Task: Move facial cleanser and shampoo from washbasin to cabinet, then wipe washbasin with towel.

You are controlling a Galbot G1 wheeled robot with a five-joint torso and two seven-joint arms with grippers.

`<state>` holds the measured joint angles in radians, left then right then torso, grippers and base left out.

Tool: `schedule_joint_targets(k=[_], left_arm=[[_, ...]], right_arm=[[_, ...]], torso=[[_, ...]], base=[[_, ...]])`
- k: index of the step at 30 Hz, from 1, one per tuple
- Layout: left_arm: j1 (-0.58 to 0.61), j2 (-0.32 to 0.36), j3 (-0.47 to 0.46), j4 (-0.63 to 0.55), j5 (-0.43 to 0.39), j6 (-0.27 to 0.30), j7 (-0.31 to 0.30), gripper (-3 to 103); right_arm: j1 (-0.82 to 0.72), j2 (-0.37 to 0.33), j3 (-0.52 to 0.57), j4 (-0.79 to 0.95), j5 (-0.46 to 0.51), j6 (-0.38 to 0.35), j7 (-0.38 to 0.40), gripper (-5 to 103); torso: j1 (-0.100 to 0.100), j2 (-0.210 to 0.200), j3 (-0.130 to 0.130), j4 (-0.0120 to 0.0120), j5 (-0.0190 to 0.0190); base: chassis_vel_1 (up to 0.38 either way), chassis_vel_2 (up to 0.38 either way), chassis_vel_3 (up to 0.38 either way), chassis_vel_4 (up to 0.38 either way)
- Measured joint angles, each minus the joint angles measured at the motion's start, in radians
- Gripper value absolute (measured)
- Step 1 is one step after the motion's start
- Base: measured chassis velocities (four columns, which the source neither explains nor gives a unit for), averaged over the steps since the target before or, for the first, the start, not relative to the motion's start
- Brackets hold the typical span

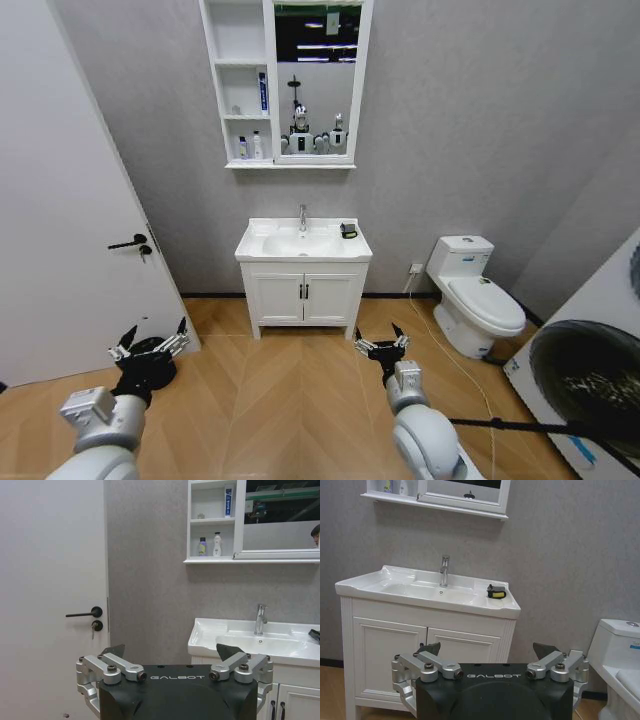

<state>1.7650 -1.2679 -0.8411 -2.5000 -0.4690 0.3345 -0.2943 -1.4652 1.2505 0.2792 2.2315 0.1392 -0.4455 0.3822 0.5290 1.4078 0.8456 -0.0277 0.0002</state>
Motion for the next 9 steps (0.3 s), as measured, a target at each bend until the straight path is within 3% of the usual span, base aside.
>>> schedule_joint_targets(k=[9], left_arm=[[0.000, 0.000, 0.000, 0.000, 0.000, 0.000, 0.000, 100]], right_arm=[[0.000, 0.000, 0.000, 0.000, 0.000, -0.001, 0.000, 100]], torso=[[0.000, 0.000, 0.000, 0.0000, 0.0000]], base=[[0.000, 0.000, 0.000, 0.000]])
